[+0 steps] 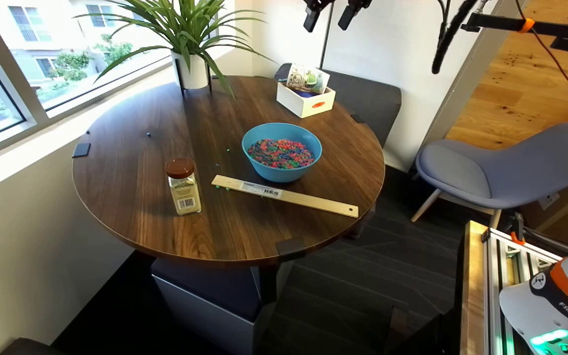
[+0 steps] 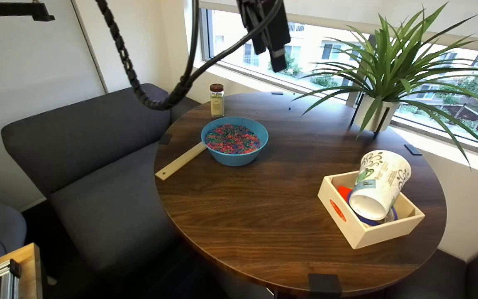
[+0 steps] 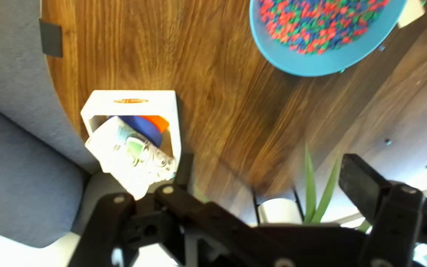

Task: Put the cup on the table

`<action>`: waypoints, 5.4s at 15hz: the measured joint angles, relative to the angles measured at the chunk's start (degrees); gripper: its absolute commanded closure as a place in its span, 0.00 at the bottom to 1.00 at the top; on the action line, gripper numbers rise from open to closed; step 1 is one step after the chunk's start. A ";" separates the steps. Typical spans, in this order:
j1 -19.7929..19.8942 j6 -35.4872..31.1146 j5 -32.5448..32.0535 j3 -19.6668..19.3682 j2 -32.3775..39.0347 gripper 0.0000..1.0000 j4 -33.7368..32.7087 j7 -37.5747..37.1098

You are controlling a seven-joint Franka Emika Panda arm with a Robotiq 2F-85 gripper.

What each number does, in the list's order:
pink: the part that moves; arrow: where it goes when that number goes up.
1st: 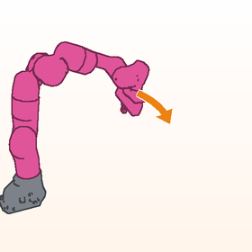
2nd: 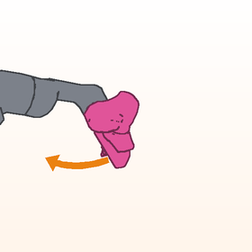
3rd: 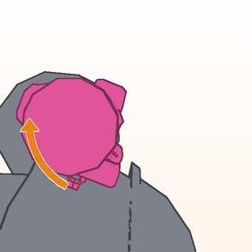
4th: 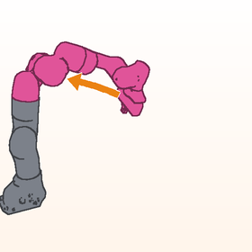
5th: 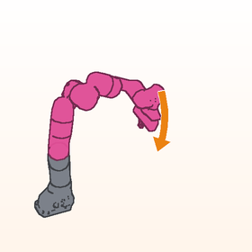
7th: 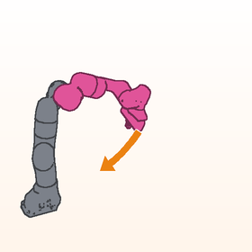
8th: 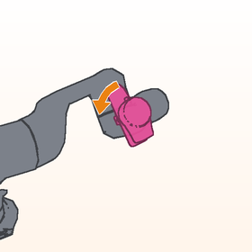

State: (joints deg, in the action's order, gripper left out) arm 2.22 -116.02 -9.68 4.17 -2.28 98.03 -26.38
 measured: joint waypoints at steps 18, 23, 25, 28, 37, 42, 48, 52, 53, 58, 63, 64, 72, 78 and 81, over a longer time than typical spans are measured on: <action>-3.09 31.19 -13.40 -4.76 17.68 0.00 -26.45 -10.05; -2.78 37.32 -14.69 -9.36 28.33 0.00 -37.38 -7.83; -2.72 37.29 -14.69 -9.33 28.57 0.00 -37.39 -7.84; -2.89 37.33 -14.69 -9.27 27.95 0.00 -37.57 -8.67; -3.05 30.22 -16.61 -11.98 42.38 0.00 -51.36 -31.61; -3.05 30.11 -17.97 -14.26 49.97 0.00 -60.48 -36.59; -2.50 30.10 -16.16 -13.39 53.54 0.00 -65.34 -36.36; -2.53 30.09 -16.11 -13.35 53.55 0.00 -65.29 -36.36; -2.53 30.09 -16.11 -13.33 53.61 0.00 -65.28 -36.49; -2.25 26.58 -16.14 -13.44 55.48 0.00 -65.28 -38.11; -1.79 24.86 -16.36 -14.29 57.53 0.00 -65.29 -39.85; -1.77 25.30 -16.45 -14.62 57.80 0.11 -65.29 -39.85; -2.39 31.96 -17.02 -16.21 58.18 0.82 -66.53 -38.29; -3.47 37.72 -17.25 -16.52 56.70 1.00 -68.51 -32.69; -3.65 40.14 -17.25 -16.52 55.72 1.00 -68.96 -28.95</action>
State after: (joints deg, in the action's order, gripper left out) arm -1.43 -75.88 -26.93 -12.35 53.45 29.07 -55.34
